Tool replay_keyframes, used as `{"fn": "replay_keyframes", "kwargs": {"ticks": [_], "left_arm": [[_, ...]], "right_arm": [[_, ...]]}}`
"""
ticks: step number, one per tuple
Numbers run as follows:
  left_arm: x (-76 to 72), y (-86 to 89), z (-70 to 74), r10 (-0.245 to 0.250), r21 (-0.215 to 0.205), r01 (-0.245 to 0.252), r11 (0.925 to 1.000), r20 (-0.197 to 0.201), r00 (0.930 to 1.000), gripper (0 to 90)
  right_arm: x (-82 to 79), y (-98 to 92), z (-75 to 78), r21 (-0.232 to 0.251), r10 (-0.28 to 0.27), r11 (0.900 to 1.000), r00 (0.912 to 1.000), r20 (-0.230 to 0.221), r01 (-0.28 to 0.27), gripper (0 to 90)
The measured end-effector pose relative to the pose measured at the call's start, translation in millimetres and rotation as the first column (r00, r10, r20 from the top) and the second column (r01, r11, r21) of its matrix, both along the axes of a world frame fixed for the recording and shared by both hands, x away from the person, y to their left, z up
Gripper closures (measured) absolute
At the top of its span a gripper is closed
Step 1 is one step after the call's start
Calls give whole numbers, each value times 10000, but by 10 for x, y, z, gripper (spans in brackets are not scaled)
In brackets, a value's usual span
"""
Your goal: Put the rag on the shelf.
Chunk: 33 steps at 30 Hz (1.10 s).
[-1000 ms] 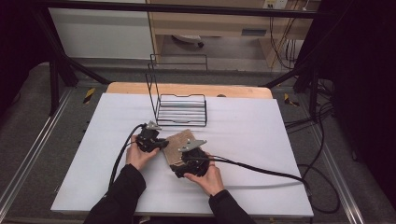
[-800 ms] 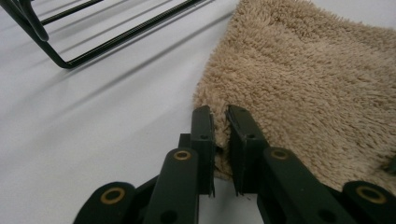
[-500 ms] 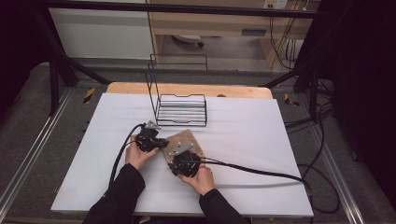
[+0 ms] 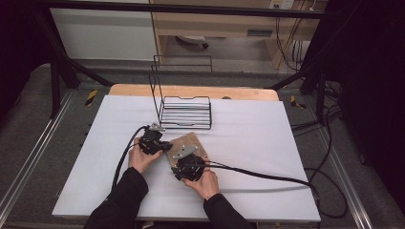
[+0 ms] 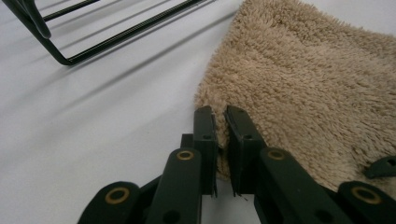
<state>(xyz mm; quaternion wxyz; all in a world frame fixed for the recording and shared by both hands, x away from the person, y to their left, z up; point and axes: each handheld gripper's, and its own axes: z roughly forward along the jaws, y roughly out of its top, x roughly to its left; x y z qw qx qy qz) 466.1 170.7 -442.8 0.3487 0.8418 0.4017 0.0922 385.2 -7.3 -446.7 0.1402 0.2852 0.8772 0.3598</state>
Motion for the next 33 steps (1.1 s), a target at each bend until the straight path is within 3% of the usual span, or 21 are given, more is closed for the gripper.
{"fn": "replay_keyframes", "kwargs": {"ticks": [2, 5, 9, 14, 20, 26, 29, 30, 31, 33], "left_arm": [[3, 6, -2, 12, -51, -12, 10000, -35, 10000, 823], [0, 0, -1, 31, -22, -31, 10000, -10, 10000, 824], [12, 4, 8, 31, 1, -31, 10000, -156, 9999, 824], [17, 10, 8, 128, -131, -131, 9998, -239, 9996, 828], [15, 41, 31, 250, -358, -264, 9990, -407, 9989, 841], [-144, 103, 139, 178, -355, -192, 9992, -395, 9991, 844], [-334, 173, 202, 236, -196, -244, 9995, -419, 9988, 844], [-334, 173, 202, 236, -196, -244, 9995, -419, 9988, 844], [-438, 225, 214, 362, -269, -376, 9989, -516, 9980, 844], [-494, 246, 209, 476, -348, -496, 9982, -571, 9972, 844]], "right_arm": [[-29, 6, -24, -80, 88, 9999, 9997, 206, -86, 474], [-32, -4, -40, -540, 58, 9985, 9979, 641, -24, 520], [-33, -7, -45, -668, 131, 9977, 9967, 796, -78, 570], [-8, -29, -26, -1081, 138, 9941, 9943, 1058, -23, 774], [57, -62, 20, -767, 41, 9971, 9986, 535, 0, 821], [29, -123, 116, -509, 534, 9974, 9980, 324, -517, 822], [-40, -136, 161, -198, 1140, 9933, 9935, 13, -1139, 821], [-40, -136, 161, -198, 1140, 9933, 9935, 13, -1139, 821], [-77, -136, 173, -64, 1541, 9880, 9880, -141, -1542, 819], [-113, -143, 181, 52, 1850, 9827, 9823, -285, -1849, 816]]}}
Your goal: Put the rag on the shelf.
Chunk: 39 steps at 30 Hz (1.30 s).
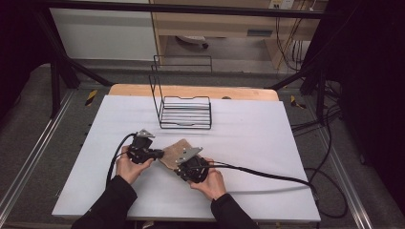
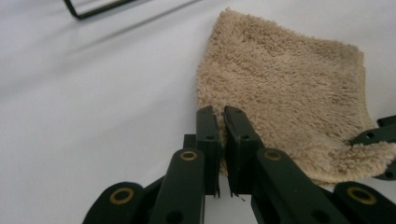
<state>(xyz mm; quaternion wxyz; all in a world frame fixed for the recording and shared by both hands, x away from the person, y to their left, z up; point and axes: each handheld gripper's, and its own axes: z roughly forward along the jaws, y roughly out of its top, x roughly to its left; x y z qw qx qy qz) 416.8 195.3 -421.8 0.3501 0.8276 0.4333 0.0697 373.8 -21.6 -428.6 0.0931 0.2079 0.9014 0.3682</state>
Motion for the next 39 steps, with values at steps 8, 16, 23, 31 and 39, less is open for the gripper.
{"fn": "replay_keyframes", "kwargs": {"ticks": [8, 16, 23, 31, 39], "left_arm": [[-420, 61, -83, 209, 223, -206, 9995, -137, 9997, 842], [-622, 44, -129, 148, 444, -161, 9989, 293, 9995, 839], [-645, 52, -175, 142, 407, -161, 9990, 456, 9989, 826], [-605, 76, -124, 18, 162, -27, 9999, 594, 9982, 705], [-514, 119, -161, -257, 256, 247, 9994, 418, 9988, 734]], "right_arm": [[-160, -11, -25, -119, 685, 9976, 9970, -350, -689, 787], [-191, -181, 76, 1061, -47, 9943, 9984, -572, 108, 555], [64, -440, -1, 945, -2714, 9575, 9622, -228, 2724, 533], [177, -444, -201, 688, -3187, 9437, 9452, -714, 3235, 567], [197, -473, -236, 1128, -3289, 9277, 9220, -2043, 3559, 795]]}}
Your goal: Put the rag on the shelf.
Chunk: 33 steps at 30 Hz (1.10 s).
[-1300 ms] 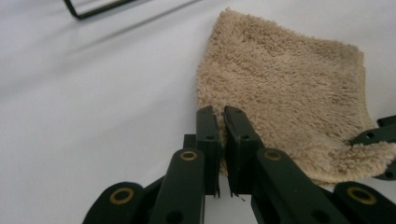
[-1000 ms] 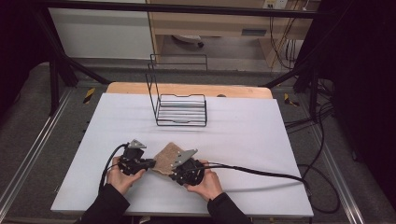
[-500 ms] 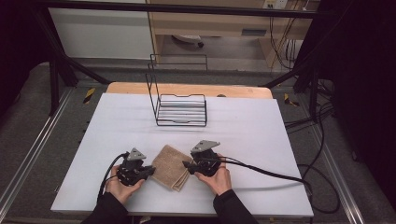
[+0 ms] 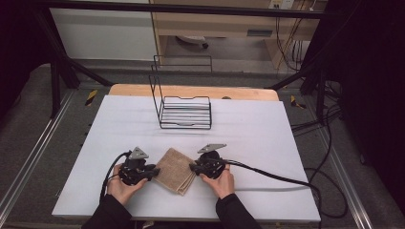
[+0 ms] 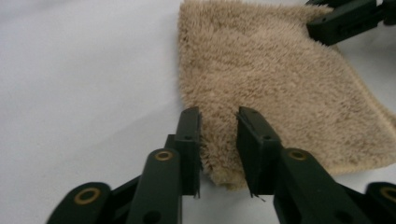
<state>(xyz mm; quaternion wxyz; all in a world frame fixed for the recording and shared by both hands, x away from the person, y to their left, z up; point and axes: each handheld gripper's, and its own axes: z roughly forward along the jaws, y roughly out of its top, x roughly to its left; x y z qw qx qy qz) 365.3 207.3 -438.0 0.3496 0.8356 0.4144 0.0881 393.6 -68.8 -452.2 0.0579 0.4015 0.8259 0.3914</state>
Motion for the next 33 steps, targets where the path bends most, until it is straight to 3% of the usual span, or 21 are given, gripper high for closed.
{"fn": "replay_keyframes", "kwargs": {"ticks": [5, 10, 13, 18, 22, 24, 28, 33], "left_arm": [[-18, 30, 4, -29, -210, 24, 9998, -242, 9997, 819], [-84, -33, 22, -32, -358, 18, 9994, -373, 9993, 841], [-162, -87, 28, -9, -342, 4, 9994, -165, 9999, 831], [-197, -102, 1, 45, -148, -44, 9999, 75, 10000, 806], [-197, -92, 15, 30, -7, -29, 10000, 264, 9996, 765], [-194, -77, 46, 6, -5, -6, 10000, 432, 9991, 671], [-157, -30, 114, 58, -117, -48, 9999, 811, 9967, 527], [-66, 39, 164, 5, -447, 36, 9990, 922, 9957, 411]], "right_arm": [[24, -10, 18, 222, -51, 9997, 9996, -282, 57, 845], [118, -3, 94, 175, 4, 9998, 9999, 136, -6, 848], [202, 51, 131, -115, 169, 9998, 9984, 540, -164, 845], [292, 124, 45, -465, 528, 9977, 9944, 910, -488, 827], [273, 113, 75, -362, 518, 9982, 9904, 1281, -475, 773], [243, 86, 165, -64, 434, 9991, 9876, 1511, -429, 695], [203, 27, 280, 65, 391, 9992, 9866, 1583, -407, 578], [181, -67, 330, 320, 222, 9991, 9869, 1598, -277, 462]]}}
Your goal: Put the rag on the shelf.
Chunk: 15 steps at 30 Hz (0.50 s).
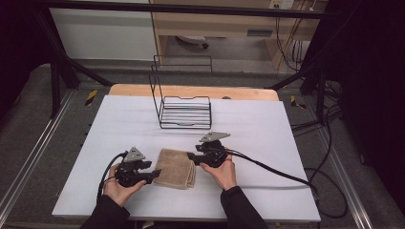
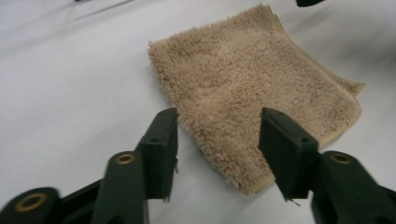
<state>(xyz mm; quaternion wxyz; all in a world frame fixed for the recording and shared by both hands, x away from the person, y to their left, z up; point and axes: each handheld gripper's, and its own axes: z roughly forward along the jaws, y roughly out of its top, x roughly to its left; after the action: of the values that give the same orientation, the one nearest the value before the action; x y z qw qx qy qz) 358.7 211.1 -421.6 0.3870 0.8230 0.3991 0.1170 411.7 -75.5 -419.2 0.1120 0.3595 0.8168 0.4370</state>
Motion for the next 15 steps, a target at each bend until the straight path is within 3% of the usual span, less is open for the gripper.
{"fn": "replay_keyframes", "kwargs": {"ticks": [1, 4, 6, 12, 15], "left_arm": [[20, 10, 7, -73, -71, 73, 9999, -10, 10000, 342], [68, 34, 20, -136, -239, 136, 9996, 23, 9999, 283], [100, 40, 31, -93, -123, 94, 9999, 55, 9999, 237], [232, 32, 87, -144, 93, 143, 9999, 111, 9998, 168], [314, 4, 114, -125, 217, 119, 9997, 249, 9996, 152]], "right_arm": [[-14, -60, 9, 58, -71, 10000, 10000, 4, 71, 398], [-28, -120, 2, 54, -148, 9999, 9999, 64, 147, 320], [-39, -188, -13, -20, -150, 9999, 9999, -62, 150, 281], [-105, -404, -86, 128, -146, 9998, 9995, -285, 149, 136], [-149, -494, -118, 44, -181, 9998, 9990, -408, 183, 106]]}}
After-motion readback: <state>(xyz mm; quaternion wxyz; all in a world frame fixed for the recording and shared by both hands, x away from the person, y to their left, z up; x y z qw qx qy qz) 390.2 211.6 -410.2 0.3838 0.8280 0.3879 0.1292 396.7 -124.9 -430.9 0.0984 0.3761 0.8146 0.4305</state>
